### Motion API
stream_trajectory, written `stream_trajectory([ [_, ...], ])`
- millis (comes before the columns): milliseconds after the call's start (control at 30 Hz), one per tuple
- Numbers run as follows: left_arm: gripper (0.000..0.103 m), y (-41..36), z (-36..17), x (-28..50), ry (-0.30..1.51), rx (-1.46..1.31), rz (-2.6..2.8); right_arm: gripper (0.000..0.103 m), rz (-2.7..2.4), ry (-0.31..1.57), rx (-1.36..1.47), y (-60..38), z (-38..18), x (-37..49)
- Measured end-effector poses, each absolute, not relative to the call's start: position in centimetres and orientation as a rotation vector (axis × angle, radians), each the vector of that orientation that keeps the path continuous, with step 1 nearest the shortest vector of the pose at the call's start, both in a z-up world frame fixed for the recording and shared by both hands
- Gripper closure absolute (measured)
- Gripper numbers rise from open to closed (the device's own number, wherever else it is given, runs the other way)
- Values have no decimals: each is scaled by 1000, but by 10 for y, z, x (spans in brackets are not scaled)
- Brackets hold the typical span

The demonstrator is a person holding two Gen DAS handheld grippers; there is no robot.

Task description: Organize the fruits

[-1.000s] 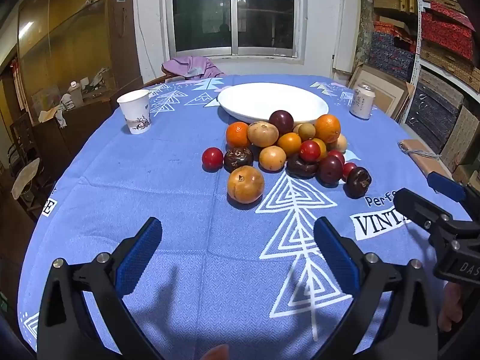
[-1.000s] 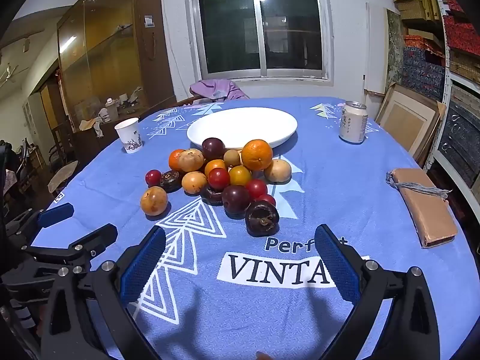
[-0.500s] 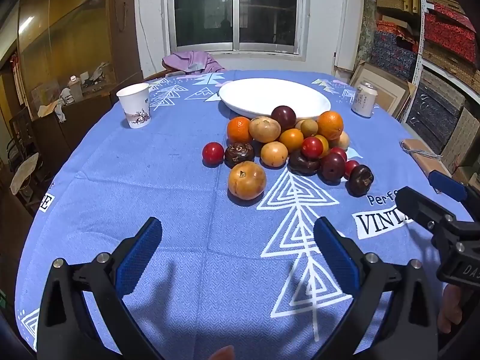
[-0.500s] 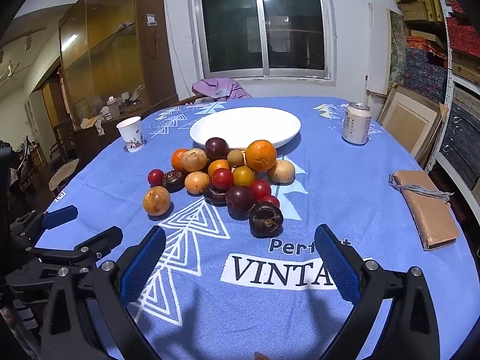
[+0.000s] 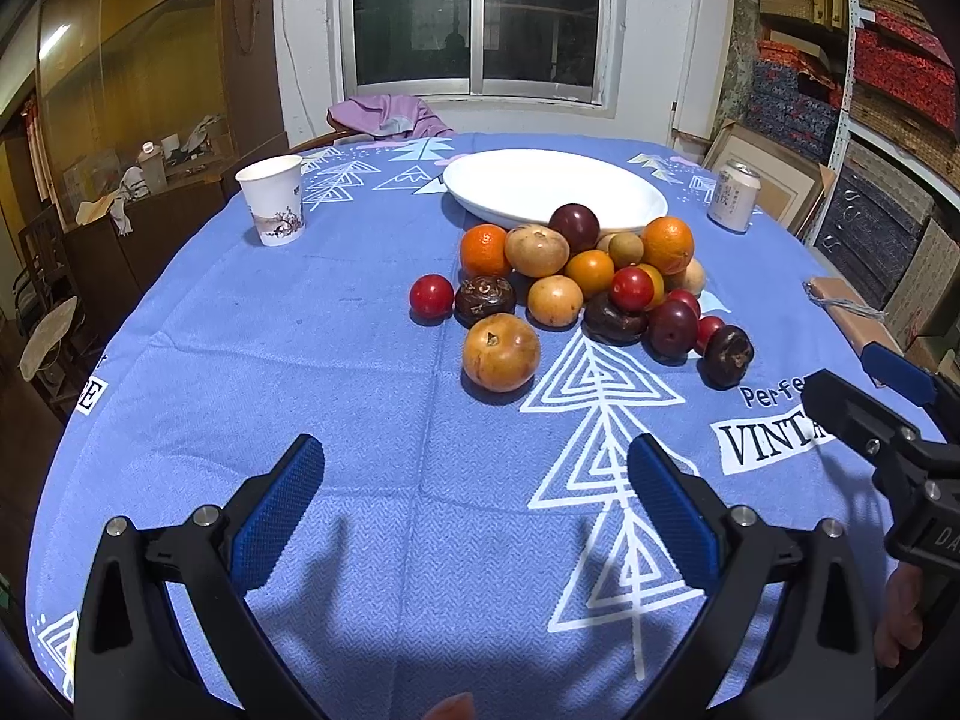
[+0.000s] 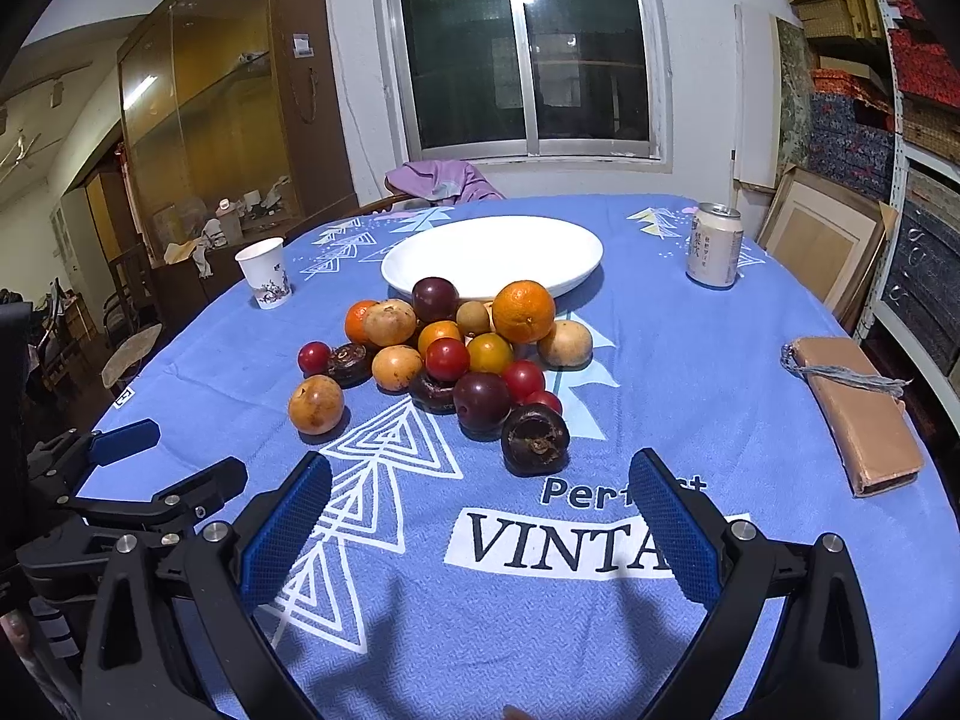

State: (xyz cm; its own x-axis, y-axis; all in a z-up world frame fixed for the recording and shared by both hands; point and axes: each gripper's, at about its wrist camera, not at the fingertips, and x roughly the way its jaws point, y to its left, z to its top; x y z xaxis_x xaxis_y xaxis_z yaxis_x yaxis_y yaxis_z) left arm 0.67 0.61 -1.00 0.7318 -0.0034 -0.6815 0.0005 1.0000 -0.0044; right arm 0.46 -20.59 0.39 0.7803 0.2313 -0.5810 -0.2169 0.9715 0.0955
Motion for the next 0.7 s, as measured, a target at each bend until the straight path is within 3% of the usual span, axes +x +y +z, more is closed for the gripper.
stream_trajectory([
  [700, 4, 10, -19, 9, 766, -5, 18, 3, 239, 633, 7, -203, 2, 6],
])
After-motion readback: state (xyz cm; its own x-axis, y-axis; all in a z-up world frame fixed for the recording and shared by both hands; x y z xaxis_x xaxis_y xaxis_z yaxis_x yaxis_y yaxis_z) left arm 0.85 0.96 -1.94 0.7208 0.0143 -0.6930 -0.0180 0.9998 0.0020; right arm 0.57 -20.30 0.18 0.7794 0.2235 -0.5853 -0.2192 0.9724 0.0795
